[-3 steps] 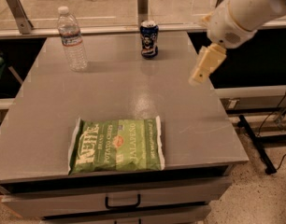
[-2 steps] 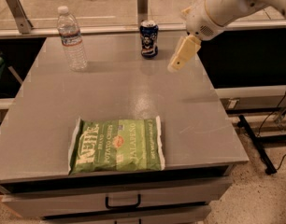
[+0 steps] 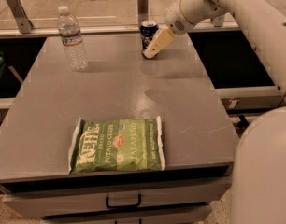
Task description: Pick pepsi can
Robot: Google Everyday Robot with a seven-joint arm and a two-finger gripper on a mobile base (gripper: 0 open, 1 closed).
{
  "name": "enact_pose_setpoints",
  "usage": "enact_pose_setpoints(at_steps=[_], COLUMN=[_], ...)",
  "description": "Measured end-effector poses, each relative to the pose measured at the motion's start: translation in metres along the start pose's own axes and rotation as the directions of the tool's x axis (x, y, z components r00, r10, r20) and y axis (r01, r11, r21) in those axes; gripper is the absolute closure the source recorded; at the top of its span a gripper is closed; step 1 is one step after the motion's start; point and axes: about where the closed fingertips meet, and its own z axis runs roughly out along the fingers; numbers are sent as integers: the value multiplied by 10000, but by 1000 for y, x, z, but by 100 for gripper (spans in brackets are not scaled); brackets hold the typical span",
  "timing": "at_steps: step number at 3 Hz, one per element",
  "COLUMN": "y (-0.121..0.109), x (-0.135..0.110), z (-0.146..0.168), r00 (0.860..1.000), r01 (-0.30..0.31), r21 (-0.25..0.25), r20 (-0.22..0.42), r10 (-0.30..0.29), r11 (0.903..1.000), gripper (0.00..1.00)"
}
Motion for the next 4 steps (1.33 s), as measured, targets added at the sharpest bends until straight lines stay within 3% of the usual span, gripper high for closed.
enact_pose_setpoints(at_steps=[1, 2, 3, 4], y=[-10, -8, -6, 6], x=[-2, -7, -17, -41], z=[33, 51, 46, 13], r00=[9917, 9654, 9501, 9343], r01=[-1104, -2041, -2119, -1548], r21=[-536, -1502, -1934, -2495], r20=[601, 1332, 1891, 2774], r10=[1135, 2243, 2483, 2237], r11=[9924, 9674, 9580, 9559], gripper=[0, 25, 47, 71])
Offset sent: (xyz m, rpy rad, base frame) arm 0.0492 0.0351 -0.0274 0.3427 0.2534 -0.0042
